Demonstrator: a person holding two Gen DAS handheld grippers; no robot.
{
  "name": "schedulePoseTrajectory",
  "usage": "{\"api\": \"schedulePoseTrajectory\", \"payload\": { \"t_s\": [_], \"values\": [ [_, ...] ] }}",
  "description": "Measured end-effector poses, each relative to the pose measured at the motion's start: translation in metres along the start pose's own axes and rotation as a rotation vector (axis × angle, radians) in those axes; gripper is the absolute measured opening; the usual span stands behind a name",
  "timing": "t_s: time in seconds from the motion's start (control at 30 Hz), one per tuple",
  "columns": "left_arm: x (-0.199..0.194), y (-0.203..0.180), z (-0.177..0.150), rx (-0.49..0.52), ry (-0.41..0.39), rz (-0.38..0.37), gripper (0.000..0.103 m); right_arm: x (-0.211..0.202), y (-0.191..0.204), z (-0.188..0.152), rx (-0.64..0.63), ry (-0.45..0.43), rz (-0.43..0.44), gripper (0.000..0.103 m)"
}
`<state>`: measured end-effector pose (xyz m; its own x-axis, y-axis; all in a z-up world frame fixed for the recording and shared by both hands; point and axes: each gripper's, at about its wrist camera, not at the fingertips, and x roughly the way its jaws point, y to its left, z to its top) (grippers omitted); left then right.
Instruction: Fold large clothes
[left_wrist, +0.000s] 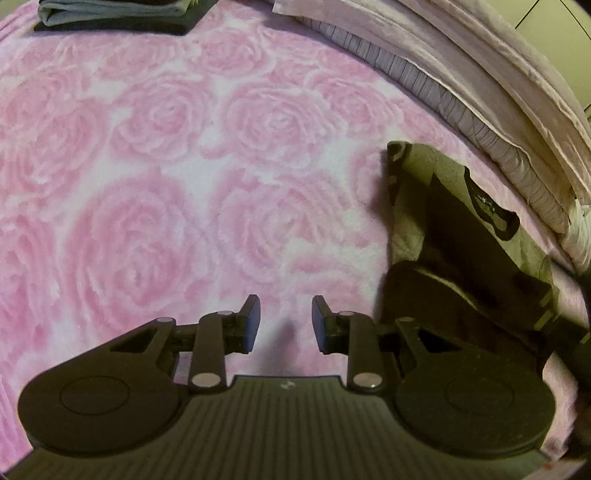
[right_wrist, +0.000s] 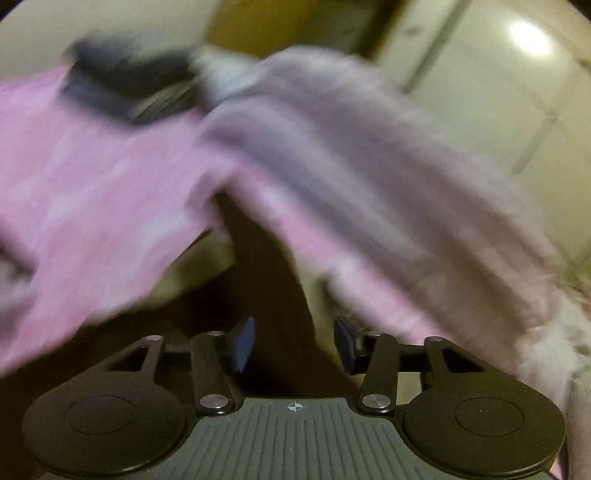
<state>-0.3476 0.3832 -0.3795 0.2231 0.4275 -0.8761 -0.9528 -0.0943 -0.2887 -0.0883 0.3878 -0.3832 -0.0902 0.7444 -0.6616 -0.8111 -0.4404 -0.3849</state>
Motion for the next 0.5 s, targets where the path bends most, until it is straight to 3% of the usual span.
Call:
{"api": "schedulePoseTrajectory", "payload": {
  "t_s": [0.07,0.17,0.33,0.43,0.5],
  "values": [
    [0.003,0.0,0.0,0.01,0.007,-0.012,0.025,0.008,0.007,-0.02,0.031,0.083,0.036,0.044],
    [0.009,-0.007,0.004,0.028,0.01,-0.043,0.025,0.01,-0.017,-0.049,0.136,0.165,0.01,0.044],
    [0.03,-0.033,0.028,-0.006,-0.002,-0.17,0.025,-0.002,-0.081,-0.098,0.308,0.26,-0.127,0.044],
    [0.045,-0.048,0.043,-0.029,-0.023,-0.214,0.028,-0.004,-0.106,-0.114,0.29,0.29,-0.218,0.044],
    [0.055,-0.053,0.05,-0.069,-0.022,-0.235,0.03,-0.006,-0.117,-0.123,0.274,0.292,-0.236,0.044]
  ]
}}
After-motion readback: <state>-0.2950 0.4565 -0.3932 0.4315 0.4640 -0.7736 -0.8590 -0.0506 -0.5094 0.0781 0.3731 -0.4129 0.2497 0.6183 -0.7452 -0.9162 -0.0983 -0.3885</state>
